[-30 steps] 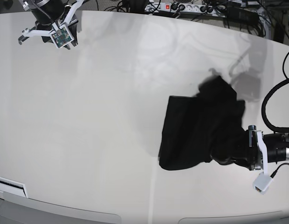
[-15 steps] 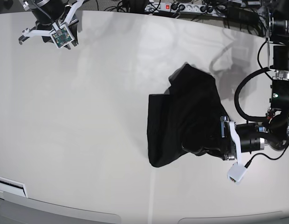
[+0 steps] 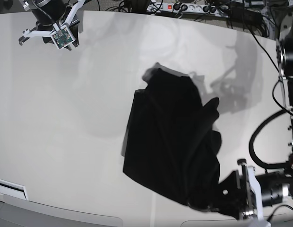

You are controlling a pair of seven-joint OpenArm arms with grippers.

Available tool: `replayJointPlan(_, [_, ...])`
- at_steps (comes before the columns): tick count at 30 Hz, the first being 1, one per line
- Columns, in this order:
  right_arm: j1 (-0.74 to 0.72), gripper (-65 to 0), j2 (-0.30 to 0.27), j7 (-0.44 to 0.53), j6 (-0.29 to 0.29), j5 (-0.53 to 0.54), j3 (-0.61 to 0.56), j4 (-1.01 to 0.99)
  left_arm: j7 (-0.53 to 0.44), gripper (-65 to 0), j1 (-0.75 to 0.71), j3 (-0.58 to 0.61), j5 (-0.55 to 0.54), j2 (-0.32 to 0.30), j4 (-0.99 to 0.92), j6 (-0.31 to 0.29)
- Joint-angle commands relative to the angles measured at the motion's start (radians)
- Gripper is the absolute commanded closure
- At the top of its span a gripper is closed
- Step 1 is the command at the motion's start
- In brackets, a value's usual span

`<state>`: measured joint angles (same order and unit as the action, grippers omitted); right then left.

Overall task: Layout the t-shirt on the table in an organized manner, then fold the t-shirt properly
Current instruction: 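Lift the shirt with the left gripper and drag it across the table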

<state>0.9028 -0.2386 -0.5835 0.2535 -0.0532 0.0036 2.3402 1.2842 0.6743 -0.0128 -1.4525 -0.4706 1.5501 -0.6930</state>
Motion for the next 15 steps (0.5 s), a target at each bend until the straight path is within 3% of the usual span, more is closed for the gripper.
replayJointPlan(1, [0.011, -10.7, -0.005, 0.023, -0.005, 0.000, 0.003, 0.016, -0.027, 0.0, 0.053, -0.008, -0.031, -0.016, 0.013, -0.005])
replayJointPlan(3, [0.011, -10.7, -0.005, 0.023, -0.015, 0.000, 0.003, 0.016, -0.034, 0.0, 0.100, -0.008, -0.031, -0.034, 0.013, -0.005])
replayJointPlan(9, [0.011, -10.7, -0.005, 0.023, -0.056, 0.000, 0.003, 0.016, -0.187, 0.0, 0.240, -0.008, 0.177, -0.140, 0.012, -0.005])
replayJointPlan(15, [-0.010, -10.7, -0.005, 0.023, -0.055, 0.000, 0.003, 0.016, -0.184, 0.0, 0.240, -0.006, 0.229, -0.190, 0.012, 0.016])
